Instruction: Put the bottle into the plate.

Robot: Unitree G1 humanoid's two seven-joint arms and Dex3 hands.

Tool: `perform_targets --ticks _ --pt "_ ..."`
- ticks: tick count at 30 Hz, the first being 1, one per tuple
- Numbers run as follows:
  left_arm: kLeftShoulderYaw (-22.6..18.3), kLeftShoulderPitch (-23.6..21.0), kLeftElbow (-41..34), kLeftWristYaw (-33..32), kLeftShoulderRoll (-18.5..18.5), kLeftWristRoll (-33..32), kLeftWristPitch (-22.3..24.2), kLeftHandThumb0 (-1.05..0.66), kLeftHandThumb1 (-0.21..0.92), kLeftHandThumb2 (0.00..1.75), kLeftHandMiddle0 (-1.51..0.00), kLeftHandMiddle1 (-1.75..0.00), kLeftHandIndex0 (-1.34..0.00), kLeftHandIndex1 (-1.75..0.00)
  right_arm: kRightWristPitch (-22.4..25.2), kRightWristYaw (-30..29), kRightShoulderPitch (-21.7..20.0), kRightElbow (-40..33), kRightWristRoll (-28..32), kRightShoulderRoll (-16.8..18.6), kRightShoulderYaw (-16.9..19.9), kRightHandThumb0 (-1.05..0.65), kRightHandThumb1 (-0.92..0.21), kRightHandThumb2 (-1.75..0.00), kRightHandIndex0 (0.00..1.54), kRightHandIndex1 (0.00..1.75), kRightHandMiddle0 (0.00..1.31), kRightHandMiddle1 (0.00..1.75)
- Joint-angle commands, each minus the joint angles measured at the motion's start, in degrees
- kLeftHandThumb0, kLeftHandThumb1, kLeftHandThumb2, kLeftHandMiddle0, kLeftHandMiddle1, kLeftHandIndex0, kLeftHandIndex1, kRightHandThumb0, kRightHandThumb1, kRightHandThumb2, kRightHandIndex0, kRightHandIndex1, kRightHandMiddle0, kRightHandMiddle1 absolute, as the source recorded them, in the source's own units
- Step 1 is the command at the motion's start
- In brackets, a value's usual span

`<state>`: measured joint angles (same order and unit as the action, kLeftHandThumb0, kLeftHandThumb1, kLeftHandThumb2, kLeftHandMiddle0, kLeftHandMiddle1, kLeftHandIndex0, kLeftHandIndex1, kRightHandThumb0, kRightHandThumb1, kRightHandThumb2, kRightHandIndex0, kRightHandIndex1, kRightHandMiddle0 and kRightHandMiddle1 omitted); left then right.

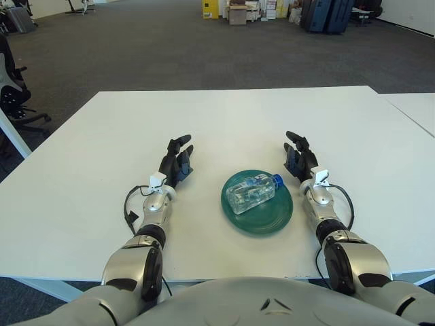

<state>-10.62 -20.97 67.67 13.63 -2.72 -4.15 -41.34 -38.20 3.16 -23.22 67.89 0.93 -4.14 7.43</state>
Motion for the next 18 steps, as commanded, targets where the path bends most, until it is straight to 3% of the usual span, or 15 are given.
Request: perform_targets --ticks 1,12,18 --pt "-0.2 1.2 1.7 0.2 -0.2 -0.3 1.8 -0.83 0.92 0.89 -0.44 -0.08 0.0 -1.03 2.1 -0.5 3.9 2.5 -0.4 0.7 0.0 -0.75 -0.92 -0.86 0.23 0.0 0.0 0.53" --pt "-0.1 1.0 1.9 0.2 -0.4 -0.1 2.7 -0.83 0.92 0.88 -0.44 -0.08 0.0 -1.01 1.8 -0.4 4.0 2.5 -0.2 0.9 0.0 -0.76 -0.92 -0.85 0.22 0.0 0.0 0.51" --pt "0.6 0.3 2.2 -1.6 -1.0 0.9 7.4 -0.81 0.92 0.86 -0.43 -0.08 0.0 -0.97 1.6 -0.4 4.1 2.4 -0.1 1.1 0.1 -0.75 -0.92 -0.85 0.22 0.0 0.0 0.52"
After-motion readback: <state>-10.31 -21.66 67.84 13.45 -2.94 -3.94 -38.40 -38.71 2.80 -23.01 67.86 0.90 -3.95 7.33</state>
